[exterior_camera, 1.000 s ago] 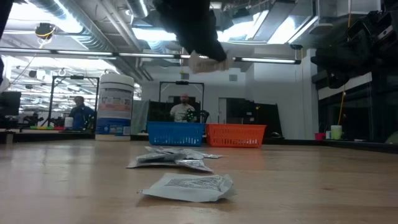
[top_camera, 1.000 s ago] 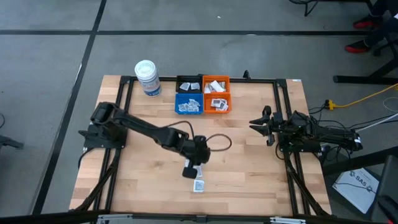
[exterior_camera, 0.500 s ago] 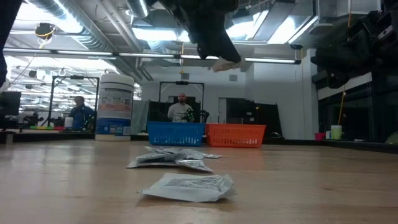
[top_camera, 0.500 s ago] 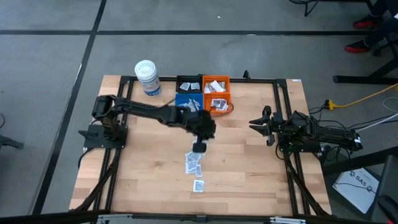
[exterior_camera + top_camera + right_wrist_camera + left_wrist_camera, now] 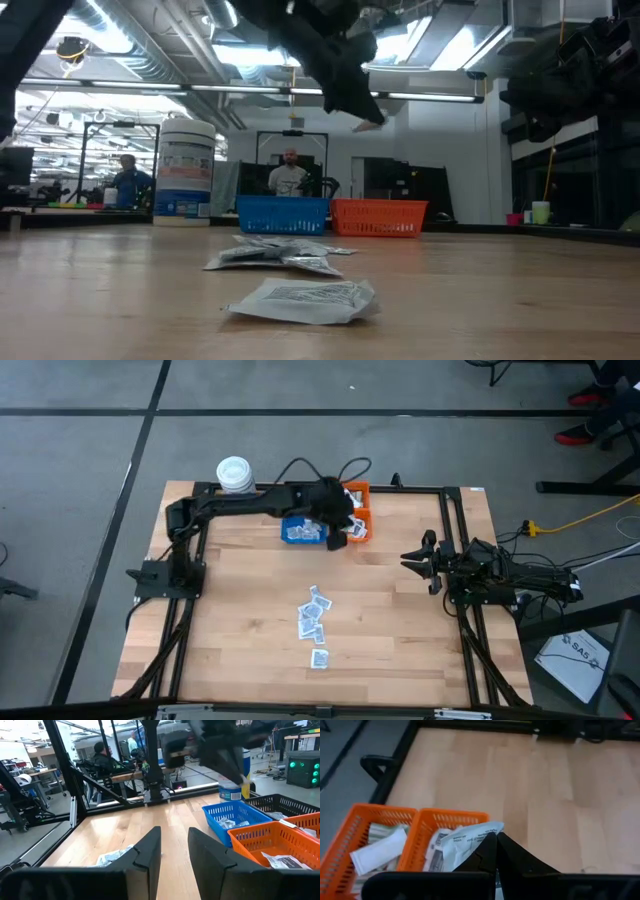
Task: Pick & Place First Aid Supplies
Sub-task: Put the towelette pack into the bottom orange bin, then put the alcohol pad into the black bin
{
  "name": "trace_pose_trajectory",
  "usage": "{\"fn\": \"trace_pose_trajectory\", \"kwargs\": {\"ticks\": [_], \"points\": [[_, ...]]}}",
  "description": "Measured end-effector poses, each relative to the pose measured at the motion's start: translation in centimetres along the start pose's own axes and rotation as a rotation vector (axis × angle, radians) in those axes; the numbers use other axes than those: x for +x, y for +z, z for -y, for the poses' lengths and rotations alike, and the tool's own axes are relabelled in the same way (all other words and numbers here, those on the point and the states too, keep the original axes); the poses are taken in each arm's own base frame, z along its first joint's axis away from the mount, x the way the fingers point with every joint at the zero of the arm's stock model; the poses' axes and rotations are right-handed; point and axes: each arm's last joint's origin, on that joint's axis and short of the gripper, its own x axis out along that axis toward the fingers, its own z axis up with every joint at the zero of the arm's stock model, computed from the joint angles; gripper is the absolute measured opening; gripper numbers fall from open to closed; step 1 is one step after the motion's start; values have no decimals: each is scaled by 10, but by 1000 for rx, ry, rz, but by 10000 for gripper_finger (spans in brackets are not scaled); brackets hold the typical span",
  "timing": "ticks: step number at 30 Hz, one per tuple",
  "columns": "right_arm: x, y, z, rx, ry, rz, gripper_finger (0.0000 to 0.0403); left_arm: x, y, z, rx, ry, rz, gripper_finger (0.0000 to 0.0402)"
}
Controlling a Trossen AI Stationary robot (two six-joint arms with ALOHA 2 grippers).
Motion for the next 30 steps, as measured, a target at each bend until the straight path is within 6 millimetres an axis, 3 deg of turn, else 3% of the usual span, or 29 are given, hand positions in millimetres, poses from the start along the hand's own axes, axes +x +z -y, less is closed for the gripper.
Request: {"fn": "trace_pose_trajectory", "kwargs": {"ticks": [5,14,24,30], "points": [[0,0,0,0,0,0,100,23,2,-21,-29,-29,-45,1],[0,0,0,0,-1,1,100,63,-18,-44,-136,-65,-182,3],[0,0,0,0,0,1,100,69,-23,-49,-83,-59,-191,25],[0,0,0,0,-1,1,100,69,-23,-51,-84,-59,-190,80]]}}
